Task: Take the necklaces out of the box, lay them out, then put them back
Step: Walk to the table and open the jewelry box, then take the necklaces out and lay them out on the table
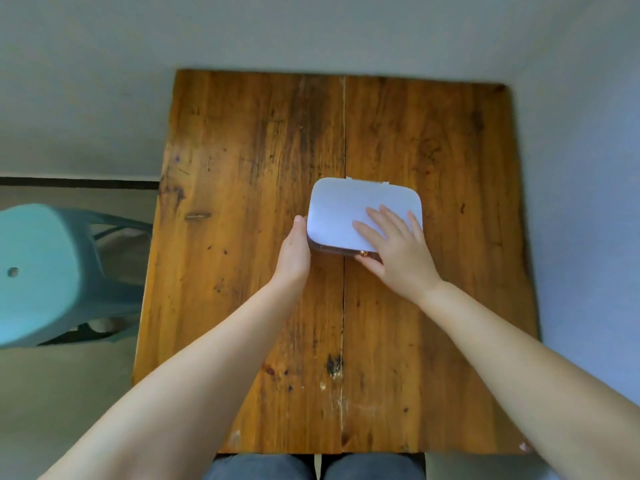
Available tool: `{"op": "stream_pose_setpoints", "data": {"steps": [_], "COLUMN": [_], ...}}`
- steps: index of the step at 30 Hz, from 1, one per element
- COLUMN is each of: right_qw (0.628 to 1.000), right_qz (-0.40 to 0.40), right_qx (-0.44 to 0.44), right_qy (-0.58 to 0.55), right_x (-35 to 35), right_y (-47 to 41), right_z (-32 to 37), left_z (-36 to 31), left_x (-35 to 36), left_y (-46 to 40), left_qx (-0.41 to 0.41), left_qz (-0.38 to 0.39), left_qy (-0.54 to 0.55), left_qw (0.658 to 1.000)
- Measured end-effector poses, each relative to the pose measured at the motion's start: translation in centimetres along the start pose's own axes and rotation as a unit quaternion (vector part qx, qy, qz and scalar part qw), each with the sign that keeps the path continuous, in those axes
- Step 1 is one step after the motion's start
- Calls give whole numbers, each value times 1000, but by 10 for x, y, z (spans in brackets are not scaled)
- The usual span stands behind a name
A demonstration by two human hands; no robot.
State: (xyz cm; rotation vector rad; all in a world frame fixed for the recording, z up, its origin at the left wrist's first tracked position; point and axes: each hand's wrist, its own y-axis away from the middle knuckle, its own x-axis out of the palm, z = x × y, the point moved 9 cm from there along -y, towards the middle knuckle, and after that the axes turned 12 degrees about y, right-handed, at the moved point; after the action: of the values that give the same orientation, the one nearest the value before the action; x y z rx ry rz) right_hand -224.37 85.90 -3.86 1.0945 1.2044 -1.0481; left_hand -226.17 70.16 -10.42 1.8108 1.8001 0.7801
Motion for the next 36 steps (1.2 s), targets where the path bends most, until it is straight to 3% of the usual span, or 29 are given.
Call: {"op": "stream_pose_setpoints", "data": {"steps": [4, 6, 8, 11, 16, 19, 21, 23, 26, 29, 36], "right_qw": [989, 972, 930, 877, 820, 897, 940, 975, 993, 989, 978], "right_qz": [-89, -96, -101, -60, 19, -92, -174, -84, 80, 124, 169], "right_qx": [-18, 42, 140, 260, 336, 319, 182, 34, -60, -72, -81], "right_qy": [-117, -212, -325, -400, -464, -291, -229, -204, -63, 29, 89], "right_x": [-59, -65, -49, 1, 49, 4, -37, -34, 7, 26, 37], "right_y": [-18, -33, -45, -60, -69, -63, -69, -84, -99, -114, -122], "right_z": [-43, -86, -127, -155, -151, -144, -95, -28, 35, 44, 44], "left_z": [-13, -13, -8, 1, 4, 4, 7, 7, 6, 5, 8], "left_x": [-2, 0, -2, -3, -2, 0, 0, 0, 0, 0, -1], "left_y": [-3, -10, -16, -16, -9, -4, -2, 0, 0, -1, -4], "left_qx": [91, 132, 145, 146, 133, 131, 131, 135, 143, 148, 153], "left_qz": [12, 13, -13, -37, -73, -84, -91, -96, -88, -77, -64], "left_qy": [-95, -138, -136, -78, -19, -1, 9, 16, 15, 20, 23], "left_qw": [991, 981, 980, 985, 988, 988, 987, 986, 986, 986, 986]}}
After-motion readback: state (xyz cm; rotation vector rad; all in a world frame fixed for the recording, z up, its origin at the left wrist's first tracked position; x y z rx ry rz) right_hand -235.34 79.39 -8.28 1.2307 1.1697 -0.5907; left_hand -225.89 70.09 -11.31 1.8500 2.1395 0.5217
